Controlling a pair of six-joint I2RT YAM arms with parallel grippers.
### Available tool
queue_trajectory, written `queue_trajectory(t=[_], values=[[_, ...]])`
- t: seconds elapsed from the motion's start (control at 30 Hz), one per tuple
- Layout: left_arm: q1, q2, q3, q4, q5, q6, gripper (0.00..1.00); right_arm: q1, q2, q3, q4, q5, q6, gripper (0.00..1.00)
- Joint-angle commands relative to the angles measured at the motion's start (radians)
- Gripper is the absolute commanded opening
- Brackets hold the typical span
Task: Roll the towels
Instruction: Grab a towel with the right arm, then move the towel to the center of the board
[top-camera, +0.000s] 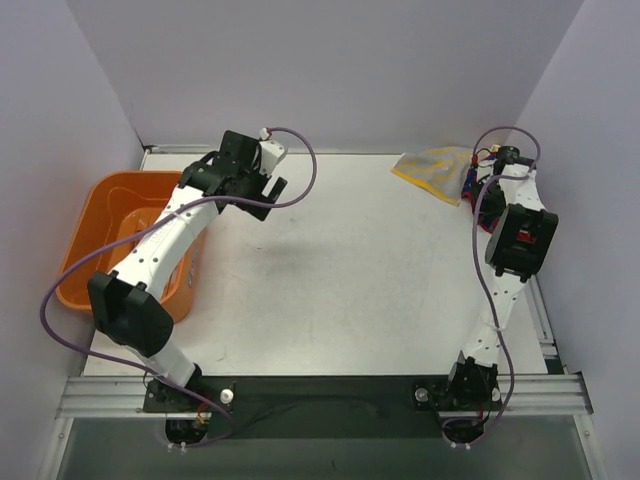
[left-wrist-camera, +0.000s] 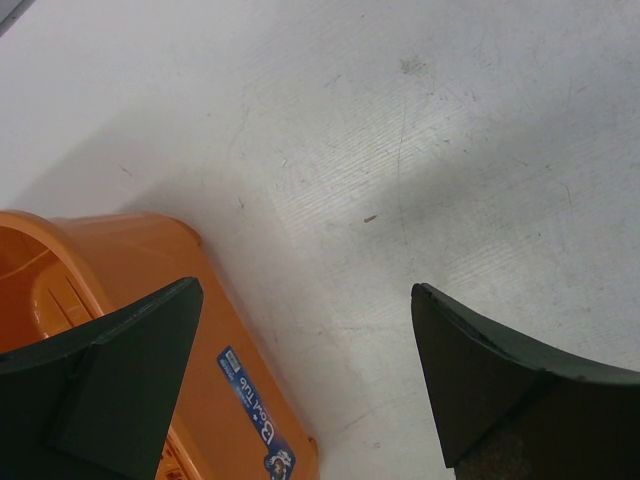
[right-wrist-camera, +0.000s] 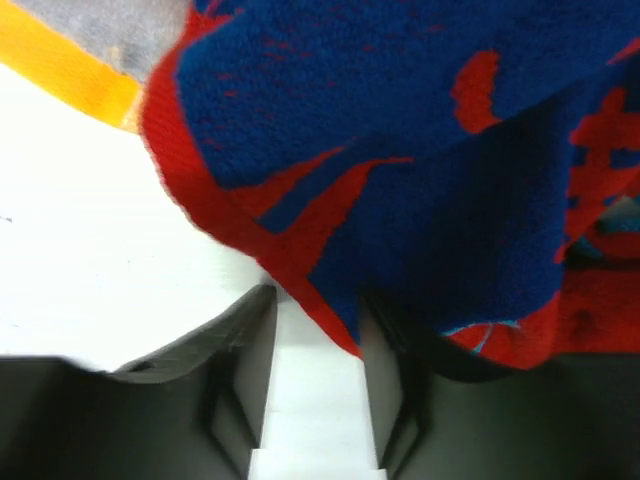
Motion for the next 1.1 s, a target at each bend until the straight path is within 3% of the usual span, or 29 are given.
queue_trajectory(t=[0.0, 0.07, 0.33, 0.47, 0.73, 0.83, 1.0, 1.03, 1.07], values=[[0.003, -0.006, 0.013, -0.011, -0.016, 0.01, 0.97, -0.014, -0.013, 0.031, -0.067, -0.019, -0.005, 0.2], [0.003, -0.004, 0.016, -0.012, -0.02, 0.01, 0.97, -0.023, -0.042, 0.022, -0.091, -0.031, -0.012, 0.0], [0.02, -0.013, 0.019, -0.012, 0.046, -0.01, 0.97, -0.06, -0.409, -0.113, -0.15, -0.23, -0.012, 0.0], [0.063, -0.001, 0.036, -0.014, 0.125, -0.035, 0.97, -0.011, -0.521, -0.161, -0.19, -0.342, 0.002, 0.0], [0.233, 0.03, 0.128, -0.017, 0.447, -0.174, 0.97, 0.277, -0.684, -0.262, -0.236, -0.494, 0.07, 0.0], [0.25, 0.028, 0.125, -0.015, 0.472, -0.197, 0.97, 0.43, -0.722, -0.287, -0.233, -0.522, 0.08, 0.0], [0.25, -0.016, 0.042, 0.023, 0.485, -0.202, 0.97, 0.572, -0.715, -0.383, -0.219, -0.514, 0.071, 0.0], [0.25, -0.021, 0.031, 0.028, 0.492, -0.202, 0.97, 0.583, -0.711, -0.417, -0.219, -0.507, 0.068, 0.08], [0.25, -0.024, 0.022, 0.029, 0.498, -0.194, 0.97, 0.577, -0.714, -0.434, -0.219, -0.492, 0.067, 0.27]])
